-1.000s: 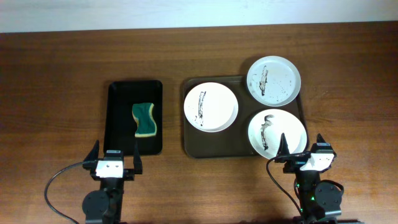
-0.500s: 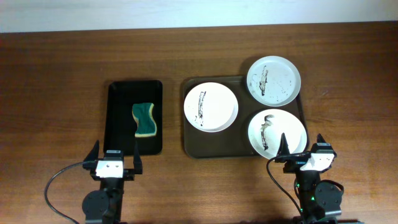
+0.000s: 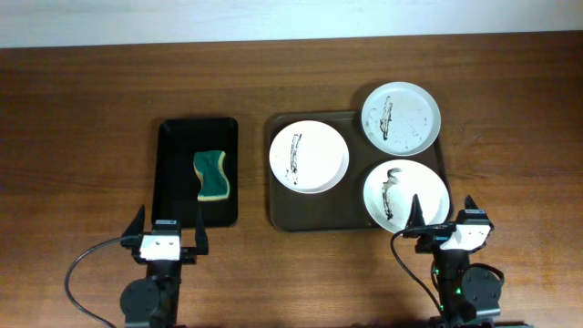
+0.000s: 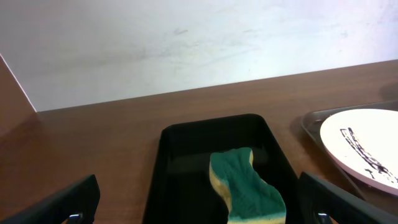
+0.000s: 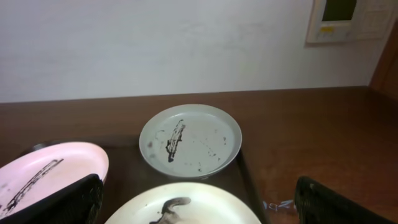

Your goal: Clean dirty plates on tray and stack at the side

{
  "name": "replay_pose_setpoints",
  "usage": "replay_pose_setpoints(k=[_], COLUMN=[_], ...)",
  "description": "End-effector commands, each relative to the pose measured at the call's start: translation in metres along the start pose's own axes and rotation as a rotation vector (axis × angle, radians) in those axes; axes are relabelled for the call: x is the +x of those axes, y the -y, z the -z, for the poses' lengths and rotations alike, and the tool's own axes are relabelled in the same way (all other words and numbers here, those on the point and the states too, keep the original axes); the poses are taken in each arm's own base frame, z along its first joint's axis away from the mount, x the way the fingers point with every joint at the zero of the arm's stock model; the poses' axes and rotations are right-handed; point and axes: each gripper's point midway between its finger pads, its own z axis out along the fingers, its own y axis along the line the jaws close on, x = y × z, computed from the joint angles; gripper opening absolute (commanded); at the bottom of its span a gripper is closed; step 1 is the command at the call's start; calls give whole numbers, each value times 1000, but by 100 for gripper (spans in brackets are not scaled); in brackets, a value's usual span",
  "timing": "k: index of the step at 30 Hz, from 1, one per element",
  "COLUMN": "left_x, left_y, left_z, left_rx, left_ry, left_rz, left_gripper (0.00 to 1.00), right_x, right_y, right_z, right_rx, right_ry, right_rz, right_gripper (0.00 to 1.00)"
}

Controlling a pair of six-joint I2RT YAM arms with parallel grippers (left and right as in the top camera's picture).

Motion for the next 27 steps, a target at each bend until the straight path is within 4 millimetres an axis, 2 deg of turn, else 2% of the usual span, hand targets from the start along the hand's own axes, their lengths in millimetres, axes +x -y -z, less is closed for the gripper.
replay_pose_setpoints(k=[1, 4, 10, 15, 17, 19, 22, 24, 27], left_x=[-9, -22, -46, -75, -92, -108, -121, -119, -103], left_y=[-2, -4, -6, -6, -4, -2, 0, 0, 20], left_z=[1, 3, 1, -18, -31, -44, -62, -74, -92], left_rx=[-9, -12, -7, 33, 63, 93, 126, 139, 260], left_ry=[38, 64, 55, -29, -67, -112, -201, -290, -432], left_rz=[-20, -20, -20, -19, -18, -16, -10, -6, 25], left_gripper=[99, 99, 99, 99, 99, 99, 99, 99, 99], right_x=[-7, -14, -36, -69, -76, -83, -91, -93, -95], right_y=[1, -13, -20, -27, -28, -32, -42, -54, -78], right_z=[0, 1, 7, 14, 11, 5, -11, -24, -50], right_rx=[8, -70, -112, -150, -149, -165, -203, -253, -359], right_ry=[40, 55, 95, 115, 86, 30, -80, -189, -384], right_rz=[-13, -13, -15, -14, -12, -9, -6, -9, -33], right_gripper=[99, 99, 99, 99, 99, 99, 99, 99, 99])
